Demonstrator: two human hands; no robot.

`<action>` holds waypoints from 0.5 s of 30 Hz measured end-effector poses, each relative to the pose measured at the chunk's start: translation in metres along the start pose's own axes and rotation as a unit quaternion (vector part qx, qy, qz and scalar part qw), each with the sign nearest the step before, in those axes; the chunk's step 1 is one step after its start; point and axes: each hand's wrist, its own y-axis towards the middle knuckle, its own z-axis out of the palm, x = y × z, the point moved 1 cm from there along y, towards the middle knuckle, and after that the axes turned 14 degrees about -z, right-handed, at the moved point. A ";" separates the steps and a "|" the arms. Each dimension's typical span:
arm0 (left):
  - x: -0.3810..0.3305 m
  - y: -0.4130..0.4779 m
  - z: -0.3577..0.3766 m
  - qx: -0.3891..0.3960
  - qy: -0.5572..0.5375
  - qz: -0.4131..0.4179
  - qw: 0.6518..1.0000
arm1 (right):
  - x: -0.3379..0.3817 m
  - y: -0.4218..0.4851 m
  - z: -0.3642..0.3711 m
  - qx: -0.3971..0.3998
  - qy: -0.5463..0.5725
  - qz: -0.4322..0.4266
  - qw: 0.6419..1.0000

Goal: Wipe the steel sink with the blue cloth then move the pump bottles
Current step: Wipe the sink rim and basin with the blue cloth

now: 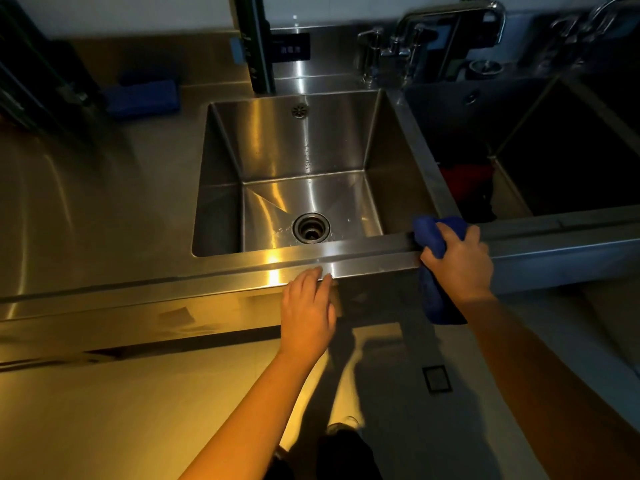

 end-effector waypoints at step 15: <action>-0.007 0.001 0.006 -0.032 0.036 -0.032 0.998 | 0.097 -0.020 0.032 0.046 0.000 -0.144 0.988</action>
